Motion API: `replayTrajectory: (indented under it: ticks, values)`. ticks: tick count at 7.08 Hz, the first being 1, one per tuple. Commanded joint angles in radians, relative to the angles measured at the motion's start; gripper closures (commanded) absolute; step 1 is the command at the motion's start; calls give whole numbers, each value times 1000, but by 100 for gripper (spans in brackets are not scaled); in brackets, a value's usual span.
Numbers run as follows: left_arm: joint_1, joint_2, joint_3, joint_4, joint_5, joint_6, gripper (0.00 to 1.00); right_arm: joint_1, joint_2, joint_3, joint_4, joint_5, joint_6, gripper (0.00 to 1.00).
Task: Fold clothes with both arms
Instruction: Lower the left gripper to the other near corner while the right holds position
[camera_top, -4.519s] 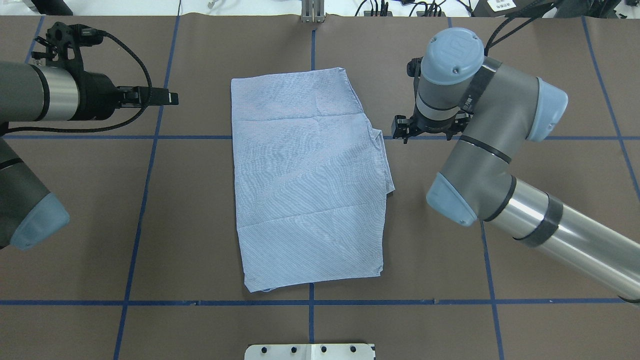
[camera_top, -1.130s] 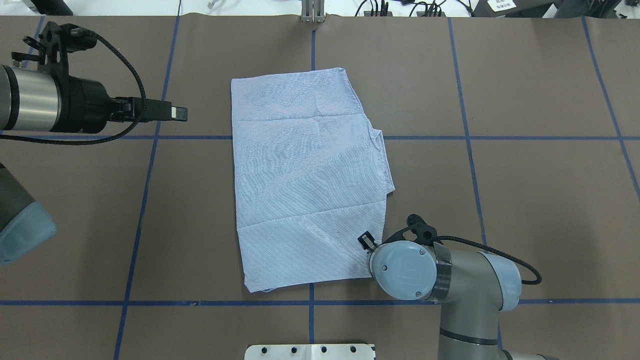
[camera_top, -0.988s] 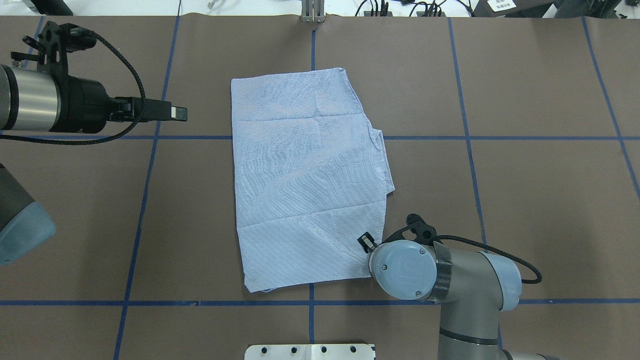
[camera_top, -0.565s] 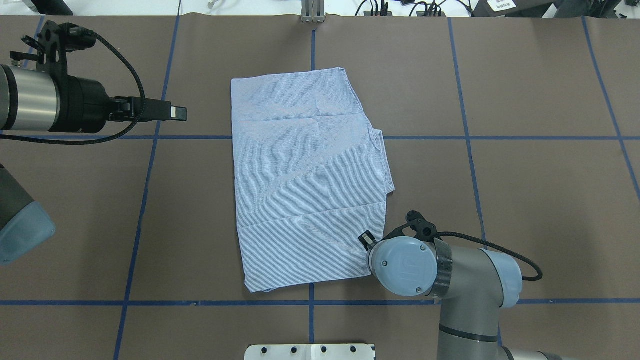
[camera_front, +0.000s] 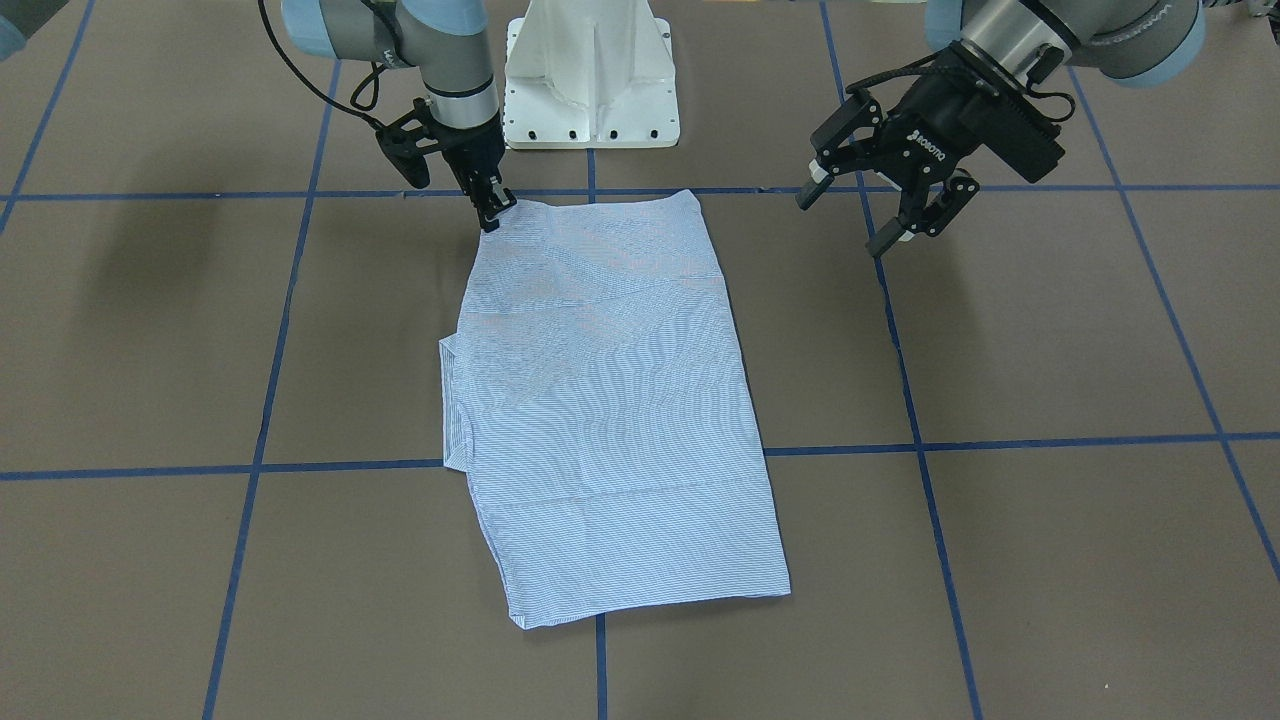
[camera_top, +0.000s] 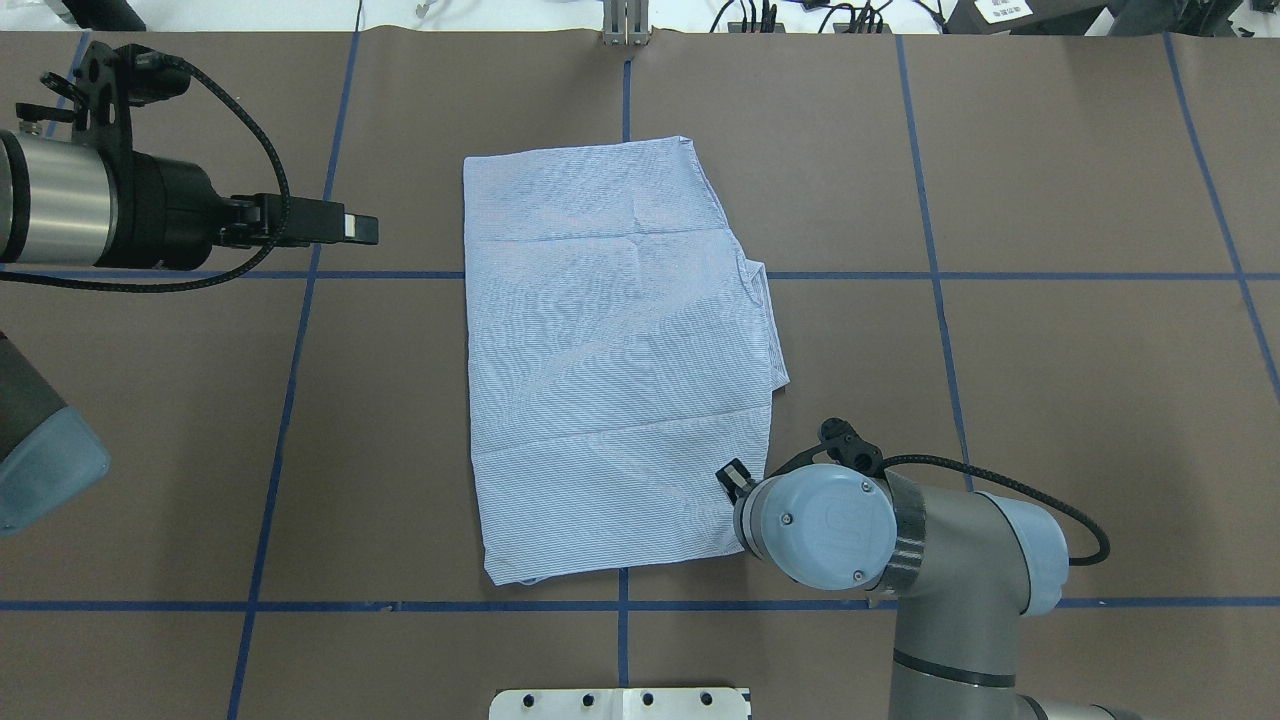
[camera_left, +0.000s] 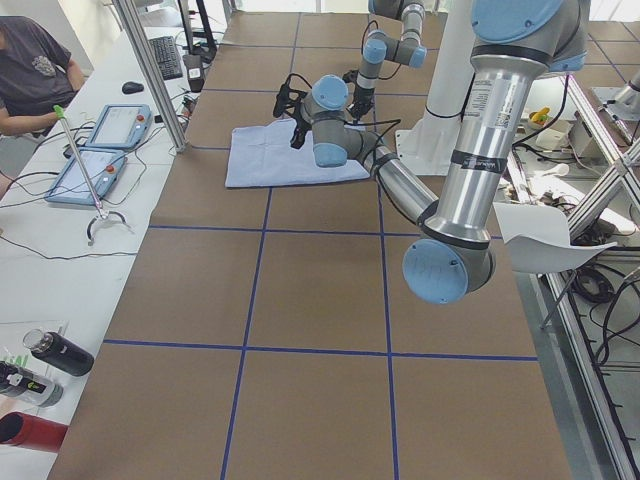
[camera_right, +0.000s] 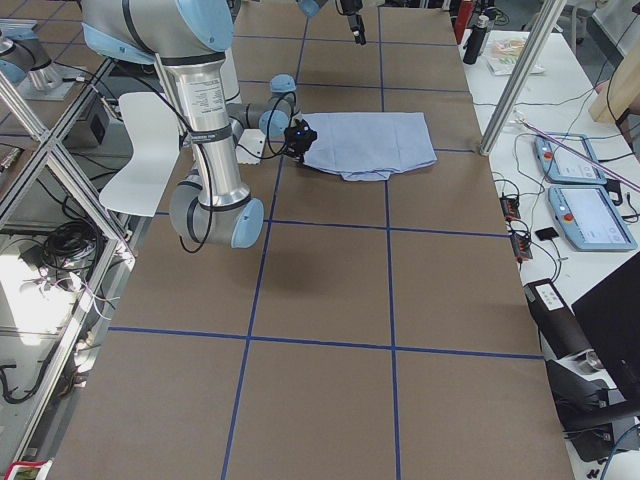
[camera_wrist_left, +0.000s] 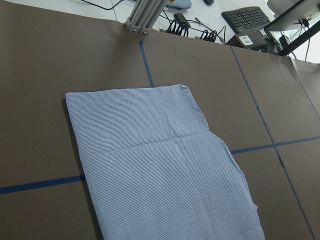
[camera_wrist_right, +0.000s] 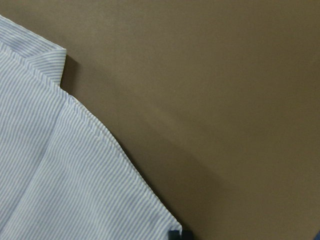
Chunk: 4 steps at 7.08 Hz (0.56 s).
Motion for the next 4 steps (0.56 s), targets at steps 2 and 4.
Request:
replayTrajectory:
  ticks: [2,4]
  values:
    - [148,-2,-46,-1,16,-259,0,-33,-28,69,-42,2,12,100]
    - [292,20,-53,-1,104,-520,0,-46,-30,103,-57,4,12,100]
